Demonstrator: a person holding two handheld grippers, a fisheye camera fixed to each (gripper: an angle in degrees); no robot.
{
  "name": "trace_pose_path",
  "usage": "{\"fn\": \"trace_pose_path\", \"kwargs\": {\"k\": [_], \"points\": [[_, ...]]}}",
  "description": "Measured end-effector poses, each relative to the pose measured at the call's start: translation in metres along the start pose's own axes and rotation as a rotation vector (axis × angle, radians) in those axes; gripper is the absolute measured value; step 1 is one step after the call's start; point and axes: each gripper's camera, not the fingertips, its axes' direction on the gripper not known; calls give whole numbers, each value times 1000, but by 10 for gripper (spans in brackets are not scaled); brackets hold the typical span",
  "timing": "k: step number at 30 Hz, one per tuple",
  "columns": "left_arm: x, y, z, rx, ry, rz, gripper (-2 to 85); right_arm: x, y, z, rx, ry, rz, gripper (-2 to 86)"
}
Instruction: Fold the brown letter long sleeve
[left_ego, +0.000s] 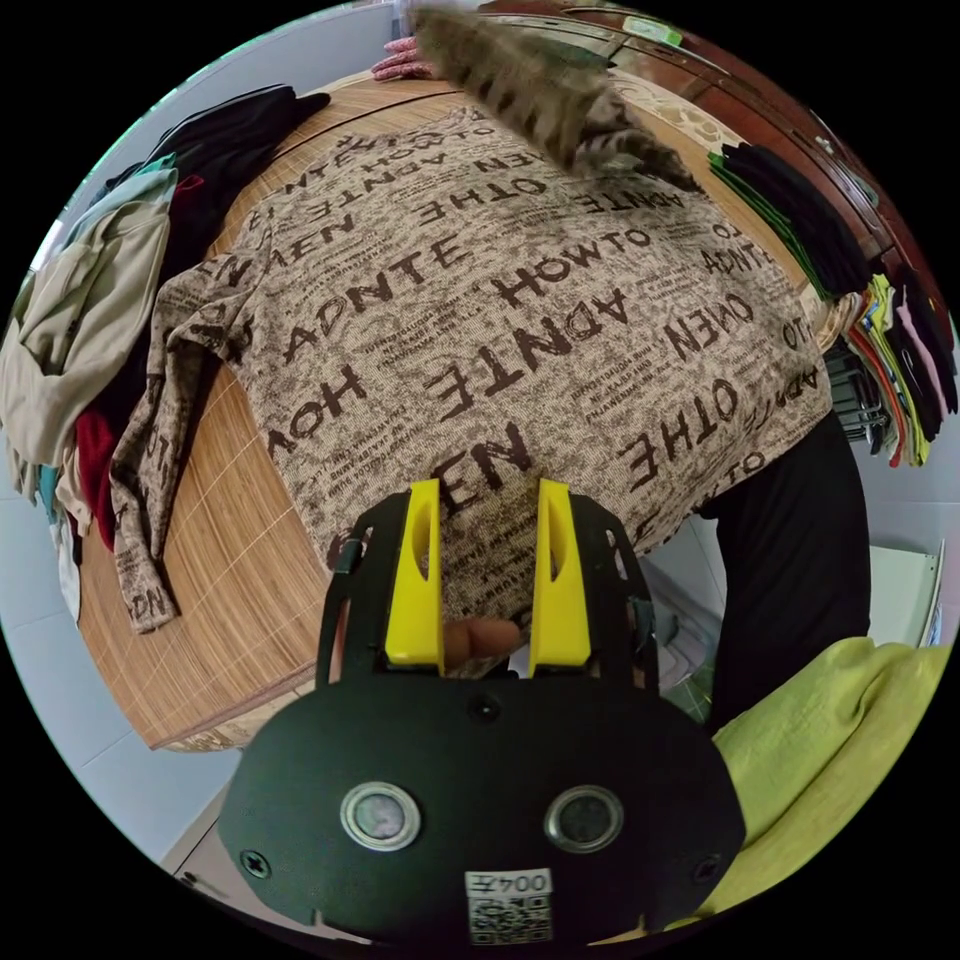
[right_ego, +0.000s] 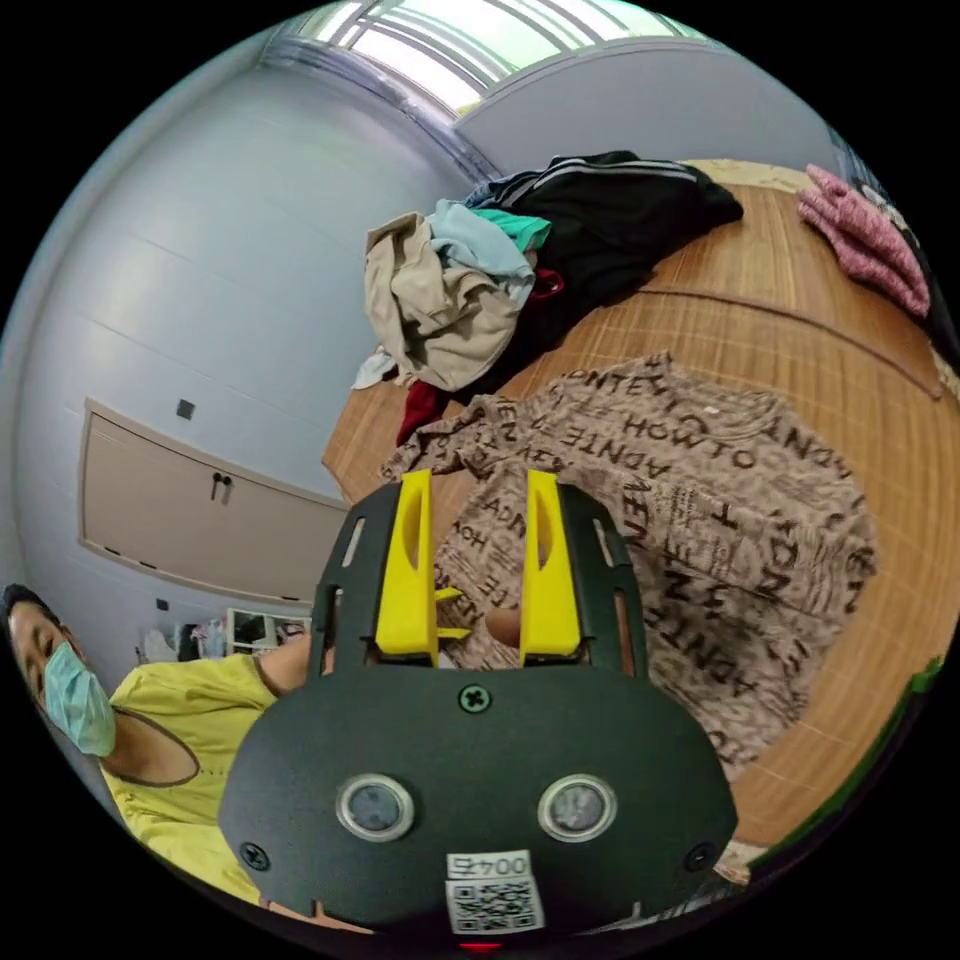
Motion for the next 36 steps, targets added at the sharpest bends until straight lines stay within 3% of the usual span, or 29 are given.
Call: {"fn": "trace_pose_path", "kwargs": {"k": [3, 6, 10, 13, 21, 24, 28, 36], "points": [[-4, -2, -13, 11, 4, -2, 129, 3, 15, 38, 41, -37, 5, 140], [-7, -6, -27, 19, 6, -2, 130, 1, 52, 60, 70, 71, 22, 135], [-9, -16, -48, 21, 0, -1, 130, 17, 122, 82, 46, 404, 89, 108], [-10, -26, -63, 16, -4, -3, 129, 45, 157, 99, -15, 530, 175, 96], [-22, -70, -108, -39, 41, -25, 118, 89, 160, 144, -99, 590, 216, 75], [-37, -95, -156, 53, 161, -59, 108, 90, 155, 156, -137, 620, 141, 74], [-31, -185, -237, 213, 81, -49, 112, 105, 162, 156, -83, 530, 143, 72], [71, -474, -290, 207, -35, 224, 138, 115, 161, 174, -99, 558, 41, 52]]}}
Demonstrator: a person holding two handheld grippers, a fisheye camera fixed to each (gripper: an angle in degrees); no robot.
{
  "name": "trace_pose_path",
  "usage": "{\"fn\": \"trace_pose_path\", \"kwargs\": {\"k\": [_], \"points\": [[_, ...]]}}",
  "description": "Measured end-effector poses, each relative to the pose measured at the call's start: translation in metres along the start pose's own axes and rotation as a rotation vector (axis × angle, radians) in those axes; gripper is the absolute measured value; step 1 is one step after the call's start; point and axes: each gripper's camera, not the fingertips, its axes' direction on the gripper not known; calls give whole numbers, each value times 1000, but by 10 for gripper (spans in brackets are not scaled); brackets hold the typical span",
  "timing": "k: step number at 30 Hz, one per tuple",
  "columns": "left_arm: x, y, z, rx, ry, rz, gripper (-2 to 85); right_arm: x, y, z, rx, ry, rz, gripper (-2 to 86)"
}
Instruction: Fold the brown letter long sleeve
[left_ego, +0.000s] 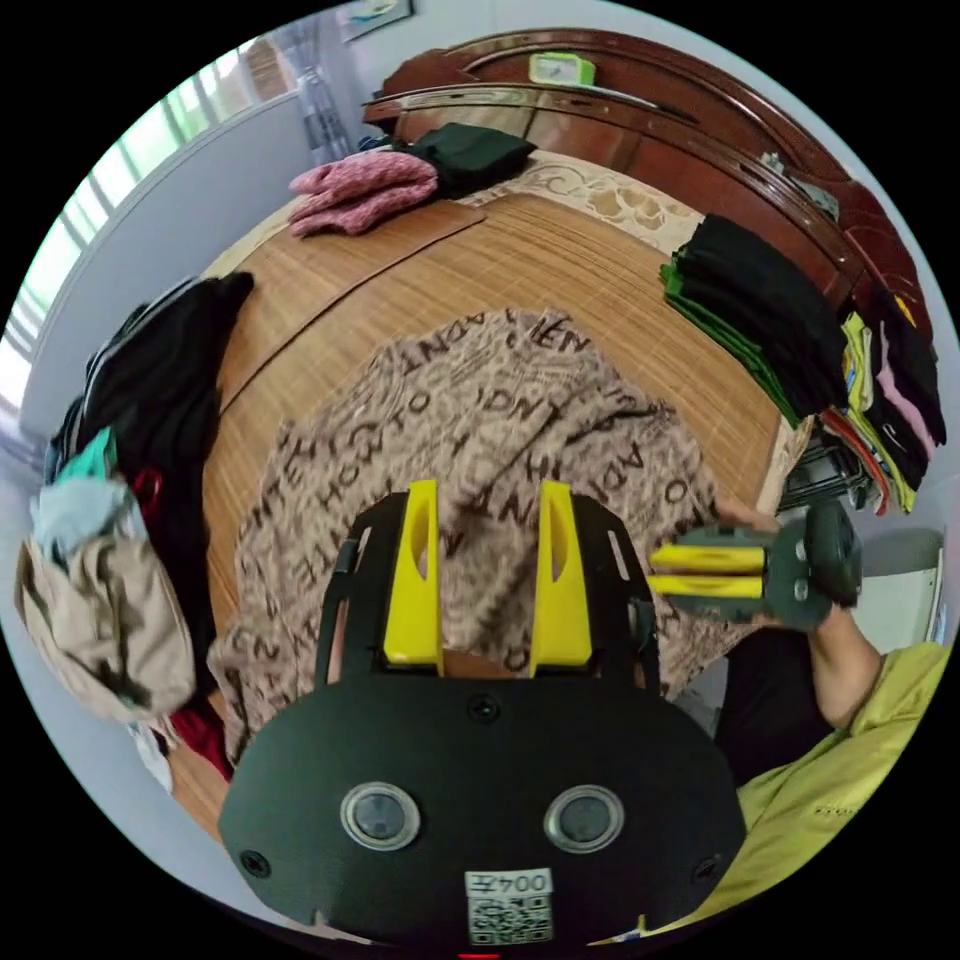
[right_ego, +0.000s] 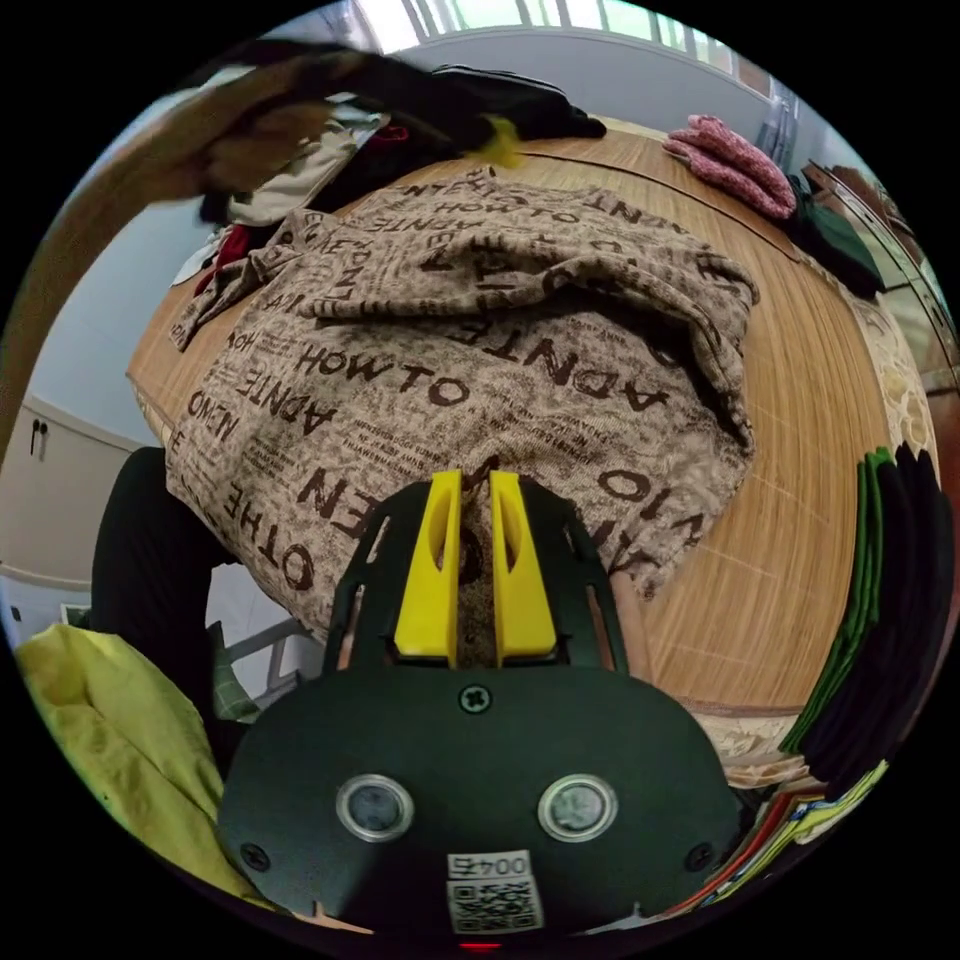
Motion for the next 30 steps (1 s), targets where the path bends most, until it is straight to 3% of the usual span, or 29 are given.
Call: {"fn": "trace_pose_path", "kwargs": {"k": [4, 10, 17, 21, 26, 30], "points": [[33, -139, 29, -34, 6, 79, 149, 6, -1, 8, -13, -9, 4, 50], [80, -268, 66, -31, -76, 177, 151, 19, 12, 17, 31, -25, -46, 48], [88, -348, 116, -76, -31, 192, 132, 49, 16, 25, 9, -110, 38, 42], [88, -376, 156, -175, 1, 233, 55, 64, 17, 29, -12, -148, 94, 39], [52, -399, 187, -131, 55, 64, 28, 87, 22, 34, -41, -192, 184, 37], [-4, -388, 234, -75, 230, -203, 26, 106, 26, 37, -56, -244, 241, 38]]}}
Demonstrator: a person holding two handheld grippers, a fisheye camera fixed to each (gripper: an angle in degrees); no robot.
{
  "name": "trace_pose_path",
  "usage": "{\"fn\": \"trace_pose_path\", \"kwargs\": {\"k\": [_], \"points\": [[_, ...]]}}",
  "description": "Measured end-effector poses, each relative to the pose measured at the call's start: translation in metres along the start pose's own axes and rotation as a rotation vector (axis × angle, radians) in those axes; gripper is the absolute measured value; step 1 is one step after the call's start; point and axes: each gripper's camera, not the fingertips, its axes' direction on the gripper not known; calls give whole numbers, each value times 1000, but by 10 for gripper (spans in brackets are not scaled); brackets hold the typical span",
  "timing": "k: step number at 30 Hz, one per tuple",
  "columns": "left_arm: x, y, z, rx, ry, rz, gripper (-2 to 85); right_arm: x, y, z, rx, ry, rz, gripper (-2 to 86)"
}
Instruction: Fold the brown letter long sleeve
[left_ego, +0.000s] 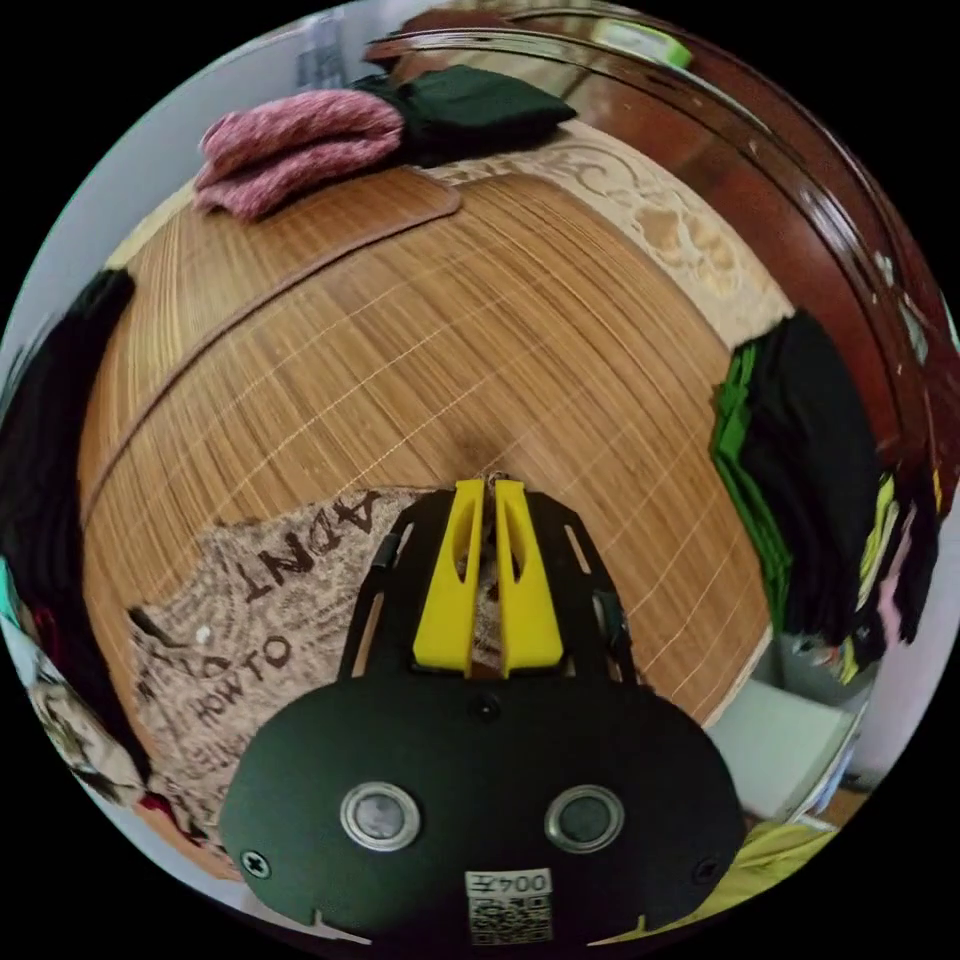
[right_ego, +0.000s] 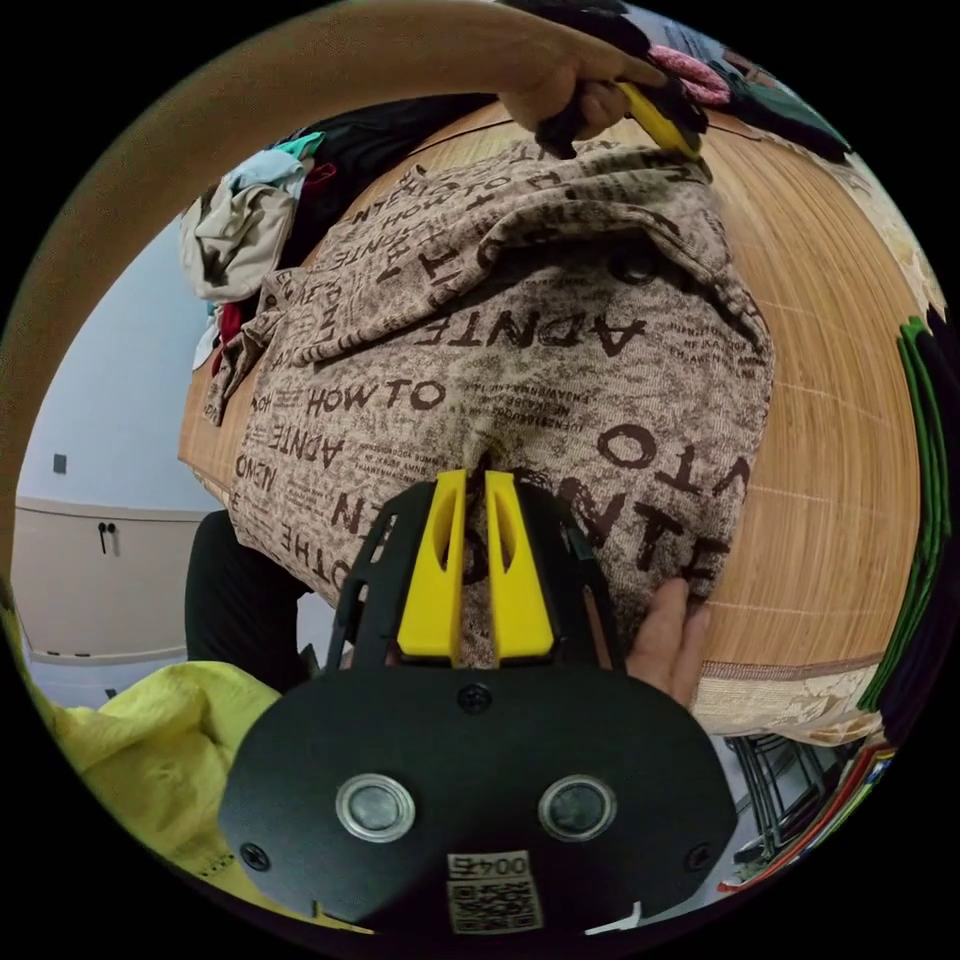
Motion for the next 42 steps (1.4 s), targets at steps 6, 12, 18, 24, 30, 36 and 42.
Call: {"fn": "trace_pose_path", "kwargs": {"k": [6, 12, 18, 24, 30, 36, 42], "points": [[-75, 23, 49, 53, 305, -150, 48, 16, 1, 1, -6, -12, 16, 37], [-127, 43, 85, 52, 586, -192, 117, 28, 3, 2, -9, -22, 31, 39], [-119, 73, 90, 209, 514, -72, 133, 37, 6, 2, -11, -22, 38, 38], [-49, 159, 110, 189, 272, 378, 130, 44, 12, 2, -8, -39, 38, 38], [-29, 316, 157, 189, 221, 470, 125, 47, 20, 2, -3, -44, 23, 36], [-154, 521, 166, 251, 138, 29, 121, 41, 31, -2, 9, -2, -39, 22], [-272, 710, 192, 297, 184, -371, 120, 29, 44, -10, 75, -1, -74, -3]]}}
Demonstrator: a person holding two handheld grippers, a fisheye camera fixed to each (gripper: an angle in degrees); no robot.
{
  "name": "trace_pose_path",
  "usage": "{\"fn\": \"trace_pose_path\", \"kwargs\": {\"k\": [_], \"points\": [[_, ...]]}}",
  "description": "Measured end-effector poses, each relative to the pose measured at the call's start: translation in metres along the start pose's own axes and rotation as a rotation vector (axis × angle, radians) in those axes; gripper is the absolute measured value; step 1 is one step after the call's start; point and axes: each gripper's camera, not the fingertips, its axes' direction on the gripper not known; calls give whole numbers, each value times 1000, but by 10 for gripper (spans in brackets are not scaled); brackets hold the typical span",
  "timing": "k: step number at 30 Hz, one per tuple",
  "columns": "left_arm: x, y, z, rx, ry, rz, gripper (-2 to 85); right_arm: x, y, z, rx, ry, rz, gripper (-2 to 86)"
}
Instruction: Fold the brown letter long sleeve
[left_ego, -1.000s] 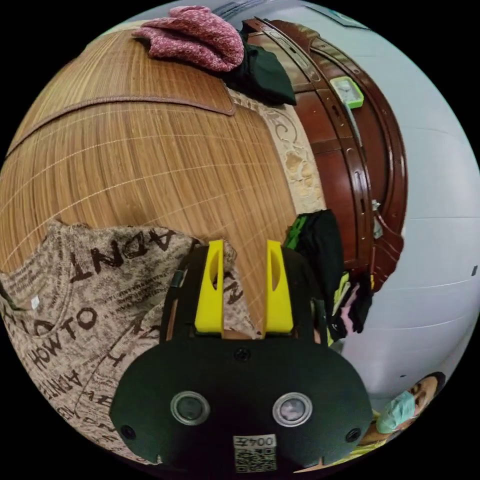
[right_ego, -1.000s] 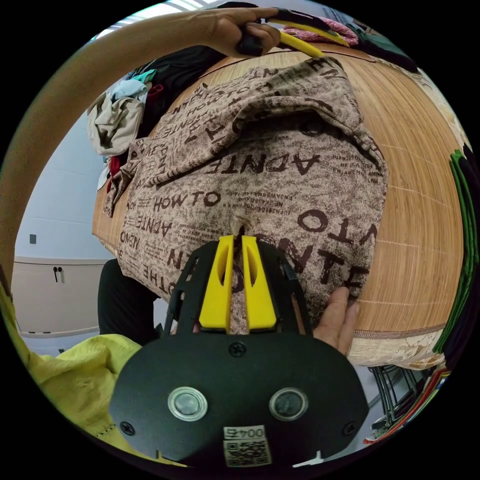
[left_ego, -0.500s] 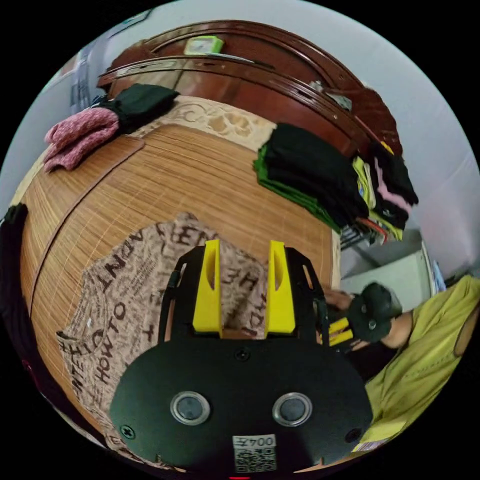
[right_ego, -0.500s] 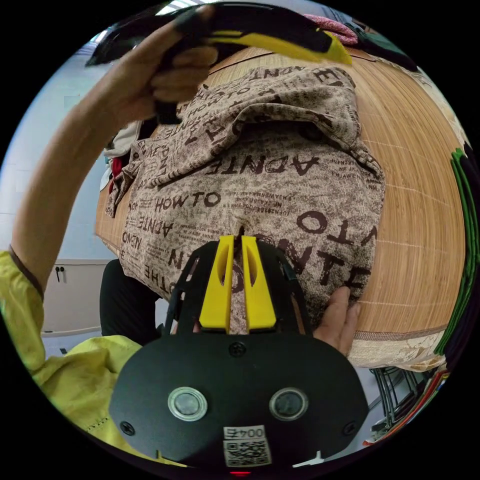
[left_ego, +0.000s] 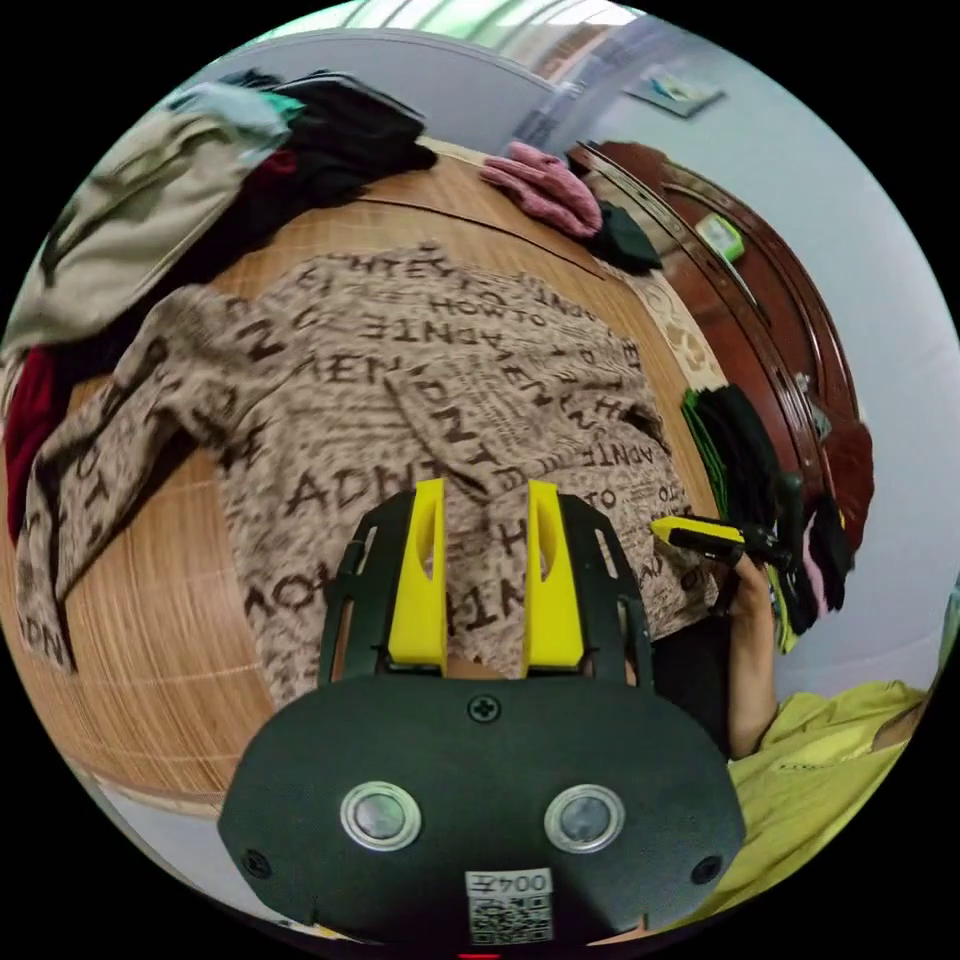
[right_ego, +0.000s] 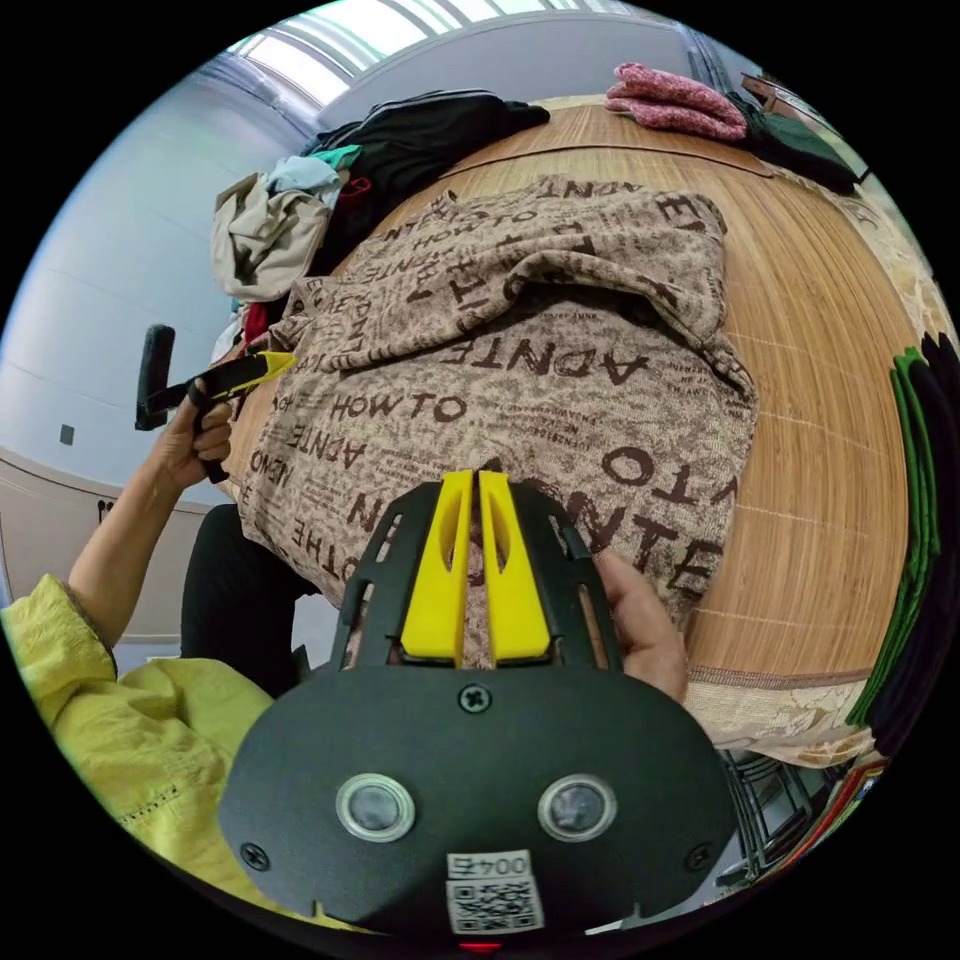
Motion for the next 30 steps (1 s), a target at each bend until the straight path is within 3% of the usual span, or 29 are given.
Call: {"fn": "trace_pose_path", "kwargs": {"k": [9, 14, 18, 22, 30], "points": [[-66, 23, 39, -6, 45, -90, 121, -17, 13, 5, -40, 27, -28, -7], [-83, 4, 49, -2, -9, -43, 127, -25, 18, -6, 143, -63, -64, 2], [-90, 0, 71, -66, -71, 28, 133, -32, 20, -4, 191, -7, -110, 44], [-107, 9, 74, -37, -61, 13, 135, -46, 19, 7, 157, 27, -167, 79], [-121, 19, 62, 37, -66, -1, 133, -59, 15, 18, 118, 29, -168, 65]]}}
